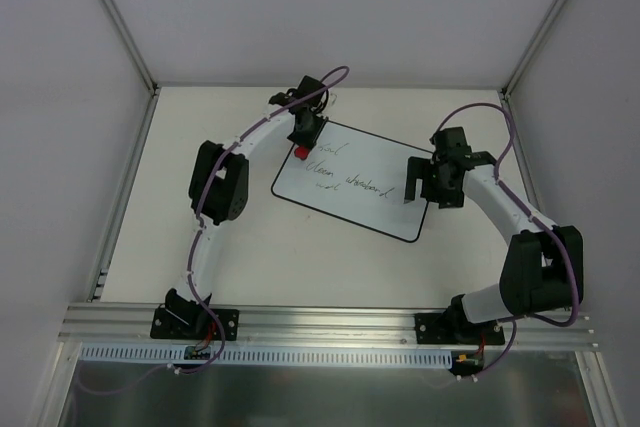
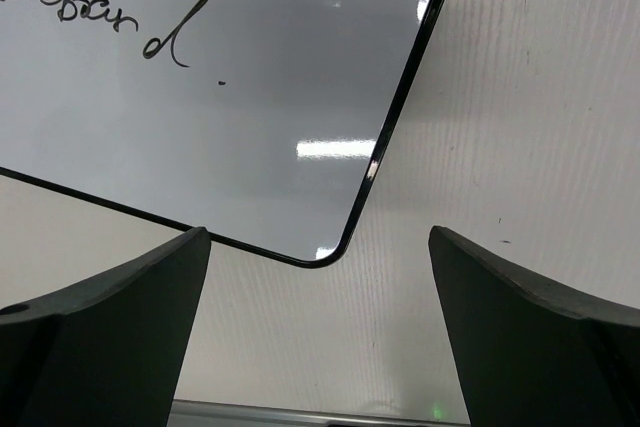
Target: Erase the whiteboard
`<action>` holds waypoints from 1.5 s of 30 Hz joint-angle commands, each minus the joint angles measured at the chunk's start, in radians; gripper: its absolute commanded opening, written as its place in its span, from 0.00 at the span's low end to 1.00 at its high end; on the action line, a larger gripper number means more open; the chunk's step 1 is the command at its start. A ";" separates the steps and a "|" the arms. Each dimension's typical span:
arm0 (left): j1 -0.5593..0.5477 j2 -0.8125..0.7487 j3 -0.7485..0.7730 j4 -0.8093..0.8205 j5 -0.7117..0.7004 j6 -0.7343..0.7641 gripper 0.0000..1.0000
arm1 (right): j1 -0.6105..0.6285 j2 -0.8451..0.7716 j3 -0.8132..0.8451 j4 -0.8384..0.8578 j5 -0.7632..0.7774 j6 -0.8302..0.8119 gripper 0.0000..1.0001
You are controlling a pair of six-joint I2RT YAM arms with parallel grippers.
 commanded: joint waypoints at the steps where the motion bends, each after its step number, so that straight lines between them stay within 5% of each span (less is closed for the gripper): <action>1: -0.011 0.025 0.042 -0.011 -0.019 0.084 0.00 | 0.008 -0.047 0.002 0.022 -0.004 0.039 0.97; 10: -0.020 0.083 0.039 -0.016 0.117 0.043 0.00 | 0.013 -0.079 -0.035 0.029 0.065 0.025 0.97; 29: -0.250 0.134 0.014 -0.040 0.211 -0.110 0.00 | 0.010 -0.053 -0.090 0.087 0.143 0.077 0.97; 35: -0.181 0.115 -0.047 -0.052 0.157 -0.233 0.00 | 0.011 -0.044 -0.109 0.107 0.169 0.077 0.96; 45: -0.047 0.017 -0.110 -0.052 0.079 -0.210 0.00 | -0.004 0.120 -0.129 0.210 0.229 0.206 0.63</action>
